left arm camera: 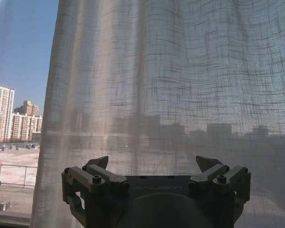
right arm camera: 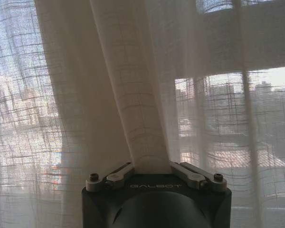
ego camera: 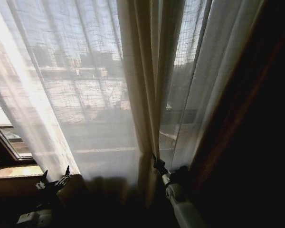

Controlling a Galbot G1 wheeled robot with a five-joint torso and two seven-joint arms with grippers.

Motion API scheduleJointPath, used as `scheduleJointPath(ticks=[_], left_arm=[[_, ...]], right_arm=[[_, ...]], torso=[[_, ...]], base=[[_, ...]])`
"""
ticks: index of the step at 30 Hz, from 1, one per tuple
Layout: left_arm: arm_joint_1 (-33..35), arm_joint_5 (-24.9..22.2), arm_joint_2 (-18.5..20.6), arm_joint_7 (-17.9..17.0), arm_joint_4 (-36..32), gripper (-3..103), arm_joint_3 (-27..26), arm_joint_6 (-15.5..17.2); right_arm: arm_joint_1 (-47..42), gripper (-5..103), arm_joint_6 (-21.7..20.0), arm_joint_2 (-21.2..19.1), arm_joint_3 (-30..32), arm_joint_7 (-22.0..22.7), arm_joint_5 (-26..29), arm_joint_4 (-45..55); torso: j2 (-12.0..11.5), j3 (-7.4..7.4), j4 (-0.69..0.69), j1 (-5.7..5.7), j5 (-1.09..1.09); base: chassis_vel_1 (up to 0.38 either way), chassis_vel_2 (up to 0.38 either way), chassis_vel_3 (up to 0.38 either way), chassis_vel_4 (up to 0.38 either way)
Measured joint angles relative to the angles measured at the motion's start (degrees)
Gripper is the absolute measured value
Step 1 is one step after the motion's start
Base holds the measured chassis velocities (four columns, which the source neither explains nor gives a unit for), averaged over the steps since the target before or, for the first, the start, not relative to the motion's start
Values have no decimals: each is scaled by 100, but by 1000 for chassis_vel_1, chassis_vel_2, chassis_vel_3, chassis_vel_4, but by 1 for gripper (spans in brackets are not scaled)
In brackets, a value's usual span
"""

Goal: Open the curtains by pulling them apart, changing their state from closed to fully open.

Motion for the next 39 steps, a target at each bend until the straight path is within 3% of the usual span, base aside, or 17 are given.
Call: scheduleJointPath(ticks=[13, 19, 24, 28, 32, 39], left_arm=[[0, 0, -1, 1, 0, 100, 1, 0], [0, 0, -1, 5, 0, 100, 1, 0], [0, 0, 1, 2, 1, 100, -2, 0], [0, 0, 1, -1, 1, 100, -3, 0], [0, 0, 0, 0, 1, 100, -2, 0], [0, 0, 0, 0, 1, 100, -1, 0]], right_arm=[[35, 0, 189, 39, -29, 69, -7, -72], [54, 0, 207, -8, -41, 232, -476, -119], [61, 0, 178, -15, -58, 388, -526, -173], [137, 0, 52, -21, -7, 835, -554, -258], [352, 0, -151, -62, 312, 1729, -986, -509], [436, 0, -453, -180, 645, 2362, -1125, -569]], torso=[[0, 0, -1, 0, 1], [0, 0, -2, 0, 1], [0, 0, 1, -1, -6], [0, 0, 2, -1, -1], [0, 0, 1, -1, 2], [0, 0, 0, 0, -1]], base=[[-324, -324, 324, 329], [-84, -104, 86, 78], [9, 13, -9, -8], [53, 34, -36, -42], [0, 0, 0, 0], [0, 0, 0, 0]])
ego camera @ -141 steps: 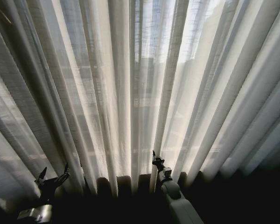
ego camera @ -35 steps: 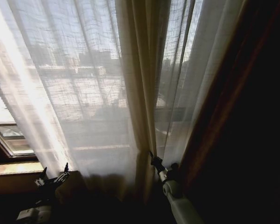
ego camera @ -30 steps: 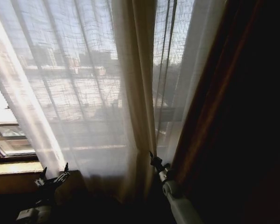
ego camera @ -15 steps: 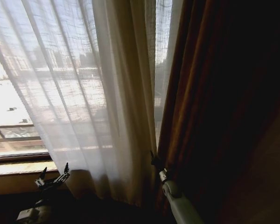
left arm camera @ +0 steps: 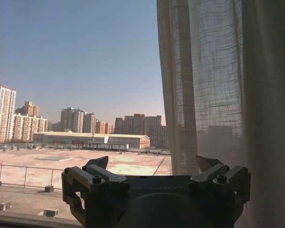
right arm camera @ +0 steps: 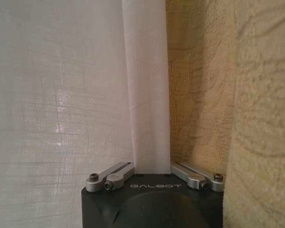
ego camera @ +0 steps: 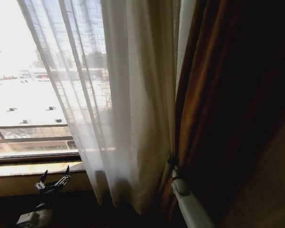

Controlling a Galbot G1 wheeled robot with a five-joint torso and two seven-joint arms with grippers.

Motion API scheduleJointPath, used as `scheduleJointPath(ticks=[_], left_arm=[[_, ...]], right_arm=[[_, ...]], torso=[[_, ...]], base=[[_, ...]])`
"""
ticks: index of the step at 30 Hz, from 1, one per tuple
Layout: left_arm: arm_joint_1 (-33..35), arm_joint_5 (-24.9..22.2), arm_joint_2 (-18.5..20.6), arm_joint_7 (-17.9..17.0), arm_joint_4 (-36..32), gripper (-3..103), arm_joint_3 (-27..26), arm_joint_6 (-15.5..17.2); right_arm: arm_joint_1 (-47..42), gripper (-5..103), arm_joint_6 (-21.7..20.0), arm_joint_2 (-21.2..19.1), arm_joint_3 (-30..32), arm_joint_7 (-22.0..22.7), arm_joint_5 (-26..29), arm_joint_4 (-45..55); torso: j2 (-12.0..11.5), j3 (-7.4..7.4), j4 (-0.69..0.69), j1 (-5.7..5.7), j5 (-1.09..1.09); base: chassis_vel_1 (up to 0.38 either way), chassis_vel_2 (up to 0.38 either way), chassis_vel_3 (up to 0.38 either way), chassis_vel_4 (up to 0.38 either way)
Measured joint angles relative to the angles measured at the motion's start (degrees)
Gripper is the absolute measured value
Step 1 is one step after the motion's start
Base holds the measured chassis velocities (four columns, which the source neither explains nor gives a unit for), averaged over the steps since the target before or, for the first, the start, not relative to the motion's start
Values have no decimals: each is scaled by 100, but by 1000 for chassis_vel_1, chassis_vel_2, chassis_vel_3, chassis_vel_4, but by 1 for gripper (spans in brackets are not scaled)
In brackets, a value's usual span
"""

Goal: Open the curtains by pulling them apart, changing their state from closed to fully open.

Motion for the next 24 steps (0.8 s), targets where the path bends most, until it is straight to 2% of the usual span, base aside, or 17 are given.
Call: scheduleJointPath(ticks=[4, 6, 7, 10, 11, 12, 13, 14, 15, 17, 18, 24], left_arm=[[0, 0, 0, 0, 0, 100, 0, 0], [0, 0, 0, 0, 0, 100, 0, 0], [0, 0, 0, 1, 0, 100, 1, 0], [0, 0, 0, 1, 0, 100, 1, 0], [0, 0, 0, 1, 0, 100, 2, 0], [0, 0, 0, 1, 0, 100, 1, 0], [0, 0, 0, 0, 0, 100, 1, 1], [0, 0, 0, 0, 0, 100, 1, 0], [0, 0, 0, 0, 0, 100, 1, 0], [0, 0, 0, 0, 0, 100, 1, 0], [0, 0, 0, 0, 0, 100, 1, 0], [0, 0, 0, 1, 0, 100, 1, 1]], right_arm=[[-73, 0, -66, -50, 20, 65, 37, 104], [-195, 0, -166, -96, -78, 32, 228, 349], [-337, -2, -319, -146, -213, -168, 561, 672], [-469, -2, -307, -166, -326, -392, 918, 943], [-570, 9, -163, -166, -400, -561, 1108, 1113], [-669, 9, -76, -166, -443, -688, 1139, 1248], [-755, 19, -9, -166, -475, -784, 1141, 1340], [-823, 25, 46, -167, -492, -850, 1142, 1412], [-823, 25, 46, -167, -492, -850, 1142, 1412], [-1036, 36, 99, -189, -481, -1102, 1038, 1619], [-1172, 36, 118, -207, -459, -1205, 928, 1732], [-1705, 57, 156, -214, -475, -1234, 704, 2183]], torso=[[0, 0, 0, -1, 0], [0, 0, 0, 0, 1], [0, 0, -1, 0, 1], [-1, 0, -2, 0, 2], [0, 0, -1, 0, 2], [0, 0, 0, 0, 0], [0, 0, 1, 0, 0], [0, 0, 0, 0, 0], [0, 0, 0, 0, 0], [0, 0, 0, 0, 0], [0, 0, 0, 0, 0], [0, 0, -1, 0, 0]], base=[[0, 0, 0, 0], [0, 0, 0, 0], [0, 0, 0, 0], [0, 0, 0, 0], [0, 0, 0, 0], [0, 0, 0, 0], [0, 0, 0, 0], [0, 0, 0, 0], [0, 0, 0, 0], [0, 0, 0, 0], [0, 0, 0, 0], [0, 0, 0, 0]])
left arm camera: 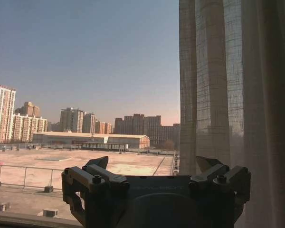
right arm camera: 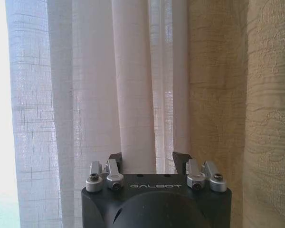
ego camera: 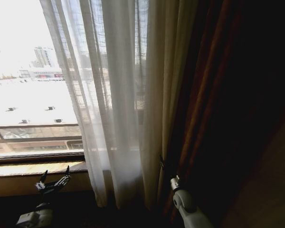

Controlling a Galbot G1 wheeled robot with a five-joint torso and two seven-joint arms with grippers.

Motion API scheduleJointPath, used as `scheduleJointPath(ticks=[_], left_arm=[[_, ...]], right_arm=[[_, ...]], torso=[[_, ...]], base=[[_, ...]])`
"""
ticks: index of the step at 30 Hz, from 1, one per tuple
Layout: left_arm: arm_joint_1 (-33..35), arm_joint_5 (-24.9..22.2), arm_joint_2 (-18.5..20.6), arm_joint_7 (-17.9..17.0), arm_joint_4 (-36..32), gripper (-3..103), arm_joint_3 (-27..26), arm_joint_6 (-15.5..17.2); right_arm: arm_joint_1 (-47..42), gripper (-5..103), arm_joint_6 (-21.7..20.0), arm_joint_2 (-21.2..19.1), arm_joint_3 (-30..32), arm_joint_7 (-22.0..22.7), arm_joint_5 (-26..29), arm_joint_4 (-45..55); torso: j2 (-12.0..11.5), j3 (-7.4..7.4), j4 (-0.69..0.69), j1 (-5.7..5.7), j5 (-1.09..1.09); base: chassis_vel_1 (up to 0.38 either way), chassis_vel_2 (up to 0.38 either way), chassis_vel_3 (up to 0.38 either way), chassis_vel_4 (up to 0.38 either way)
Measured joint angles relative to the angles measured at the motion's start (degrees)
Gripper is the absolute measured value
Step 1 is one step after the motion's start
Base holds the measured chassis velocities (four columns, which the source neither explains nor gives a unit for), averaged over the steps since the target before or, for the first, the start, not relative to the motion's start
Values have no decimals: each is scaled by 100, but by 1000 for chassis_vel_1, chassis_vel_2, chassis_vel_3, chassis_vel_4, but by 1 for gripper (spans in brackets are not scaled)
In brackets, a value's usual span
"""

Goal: Open the curtains by pulling them apart, changing their state from closed to fully open.

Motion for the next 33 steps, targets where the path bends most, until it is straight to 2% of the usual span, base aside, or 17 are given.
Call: scheduleJointPath(ticks=[2, 3, 5, 6, 10, 19, 33], left_arm=[[0, 0, 0, 0, 0, 100, 0, 0], [0, 0, 0, 0, 0, 100, 0, 0], [0, 0, 0, 0, 0, 100, 0, 0], [0, 0, 0, 0, 0, 100, 0, 0], [0, 0, 0, -1, 0, 100, 0, 0], [0, 0, 0, 0, 0, 100, 0, 0], [0, 0, 0, -1, 0, 100, -1, -1]], right_arm=[[-103, 68, 48, 33, -6, -2, -78, 78], [-125, 68, 69, 55, -7, -3, -112, 96], [-157, 79, 137, 126, -2, -6, -226, 130], [-157, 79, 137, 126, -2, -6, -226, 130], [-205, 98, 157, 157, -9, -32, -275, 202], [-276, 100, 179, 165, -28, -102, -332, 278], [-264, 100, 303, 79, -13, -248, -305, 216]], torso=[[0, 0, 0, 0, -1], [0, 0, 0, 0, 0], [0, 0, 1, -1, 0], [0, 0, 1, -1, 0], [0, 0, 1, 0, 0], [0, 0, 1, 0, -1], [0, 0, 1, 0, -1]], base=[[0, 0, 0, 0], [0, 0, 0, 0], [21, 22, -31, -22], [42, 45, -63, -44], [93, 82, -83, -64], [200, 176, -205, -194], [327, 325, -324, -318]])
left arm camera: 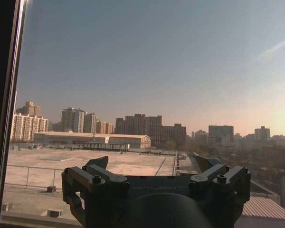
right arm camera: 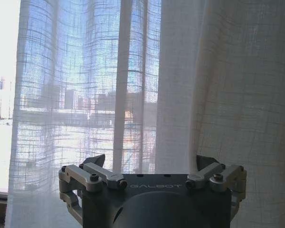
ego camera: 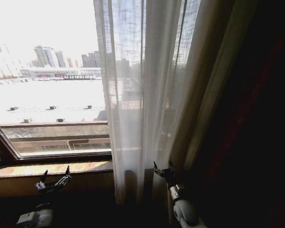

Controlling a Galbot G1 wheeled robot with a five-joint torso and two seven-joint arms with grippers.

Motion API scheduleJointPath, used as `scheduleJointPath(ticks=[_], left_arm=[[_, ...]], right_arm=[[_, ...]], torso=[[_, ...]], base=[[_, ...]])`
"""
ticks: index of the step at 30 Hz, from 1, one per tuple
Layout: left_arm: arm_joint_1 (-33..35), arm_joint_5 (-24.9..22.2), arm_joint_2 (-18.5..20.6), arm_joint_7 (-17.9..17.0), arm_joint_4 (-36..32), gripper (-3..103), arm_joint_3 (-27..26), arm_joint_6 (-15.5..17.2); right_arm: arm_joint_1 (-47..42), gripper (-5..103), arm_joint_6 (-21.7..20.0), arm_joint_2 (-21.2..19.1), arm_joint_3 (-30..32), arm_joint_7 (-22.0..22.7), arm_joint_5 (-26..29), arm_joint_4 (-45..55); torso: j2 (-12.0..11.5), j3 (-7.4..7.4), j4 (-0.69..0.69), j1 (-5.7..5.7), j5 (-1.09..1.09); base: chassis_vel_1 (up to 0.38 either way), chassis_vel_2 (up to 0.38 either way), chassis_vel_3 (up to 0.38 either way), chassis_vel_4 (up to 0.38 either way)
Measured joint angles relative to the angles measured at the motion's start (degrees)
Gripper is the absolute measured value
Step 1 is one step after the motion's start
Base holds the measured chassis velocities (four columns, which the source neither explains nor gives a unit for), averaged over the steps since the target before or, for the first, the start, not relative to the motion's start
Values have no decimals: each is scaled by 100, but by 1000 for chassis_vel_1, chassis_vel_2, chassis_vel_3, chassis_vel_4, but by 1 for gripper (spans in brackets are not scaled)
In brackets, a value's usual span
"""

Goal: Open the curtains by pulling them apart, changing their state from closed to fully open.

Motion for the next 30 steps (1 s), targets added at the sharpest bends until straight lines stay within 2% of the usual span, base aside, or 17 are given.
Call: scheduleJointPath(ticks=[6, 9, 17, 24, 30], left_arm=[[0, 0, 0, 0, 0, 100, 0, 0], [0, 0, 0, 0, 0, 100, 0, 0], [0, 0, 1, -4, 0, 100, -2, 0], [0, 0, -1, -6, 0, 100, 2, 0], [0, 0, -1, -3, 0, 100, 3, 0]], right_arm=[[64, 100, 14, -1, -34, -26, 13, -100], [193, 100, 248, 27, -108, -25, 120, -287], [337, 100, 378, 29, -141, -41, 166, -407], [390, 100, 423, 6, -5, -351, 234, -546], [458, 100, 372, 56, -20, -400, 252, -601]], torso=[[0, 0, 0, 0, -1], [0, 0, 1, 0, 4], [0, 0, 2, 0, -1], [0, 0, 0, 0, 4], [0, 0, 0, -1, 1]], base=[[356, 362, -373, -352], [355, 355, -361, -357], [251, 258, -261, -270], [48, 3, -18, -41], [-133, -21, 123, 33]])
